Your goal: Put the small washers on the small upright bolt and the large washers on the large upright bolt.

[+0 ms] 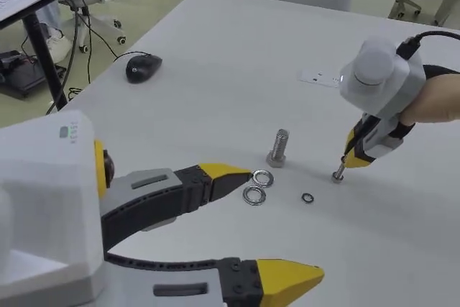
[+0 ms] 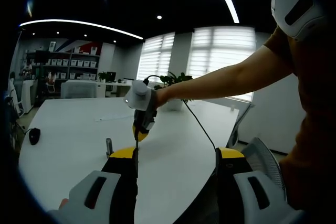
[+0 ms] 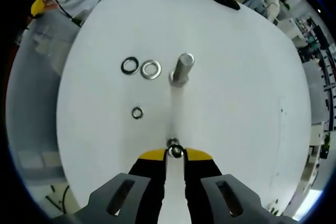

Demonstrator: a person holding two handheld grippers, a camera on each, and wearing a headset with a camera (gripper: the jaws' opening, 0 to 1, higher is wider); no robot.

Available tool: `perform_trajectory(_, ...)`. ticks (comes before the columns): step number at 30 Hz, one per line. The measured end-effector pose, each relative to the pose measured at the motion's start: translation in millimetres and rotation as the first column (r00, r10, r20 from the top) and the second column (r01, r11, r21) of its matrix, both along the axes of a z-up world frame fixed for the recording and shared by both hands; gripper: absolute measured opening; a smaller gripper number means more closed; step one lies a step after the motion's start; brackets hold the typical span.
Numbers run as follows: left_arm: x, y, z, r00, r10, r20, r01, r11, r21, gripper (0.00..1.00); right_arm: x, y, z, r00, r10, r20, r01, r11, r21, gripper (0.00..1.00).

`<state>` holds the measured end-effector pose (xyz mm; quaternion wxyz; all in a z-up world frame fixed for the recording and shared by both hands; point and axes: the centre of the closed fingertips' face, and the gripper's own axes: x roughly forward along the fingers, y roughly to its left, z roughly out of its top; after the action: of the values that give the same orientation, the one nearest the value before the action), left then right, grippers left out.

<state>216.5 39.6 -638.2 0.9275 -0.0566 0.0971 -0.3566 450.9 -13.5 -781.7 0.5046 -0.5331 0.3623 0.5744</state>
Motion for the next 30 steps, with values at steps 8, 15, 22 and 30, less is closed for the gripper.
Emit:
perform_trajectory(8, 0.6, 0.8, -0.8, 1.000, -0.001, -0.004, 0.001, 1.000, 0.002, 0.59, 0.8, -0.5, -14.0, 1.000, 0.000, -0.013, 0.000, 1.000, -0.009, 0.13)
perform_trajectory(15, 0.9, 0.8, -1.6, 1.000, -0.004, -0.009, 0.004, 1.000, 0.002, 0.59, 0.7, 1.0, -28.5, 1.000, 0.007, -0.022, -0.007, 1.000, -0.014, 0.13)
perform_trajectory(22, 0.7, 0.8, -4.5, 1.000, -0.005, -0.020, 0.005, 1.000, 0.001, 0.59, -0.1, 0.5, -33.7, 0.999, 0.004, -0.033, -0.004, 1.000, -0.011, 0.14)
perform_trajectory(30, 1.6, 0.5, -3.3, 1.000, -0.006, -0.015, 0.006, 1.000, 0.006, 0.59, -3.5, -0.5, -21.3, 1.000, -0.004, -0.028, 0.004, 1.000, 0.020, 0.18)
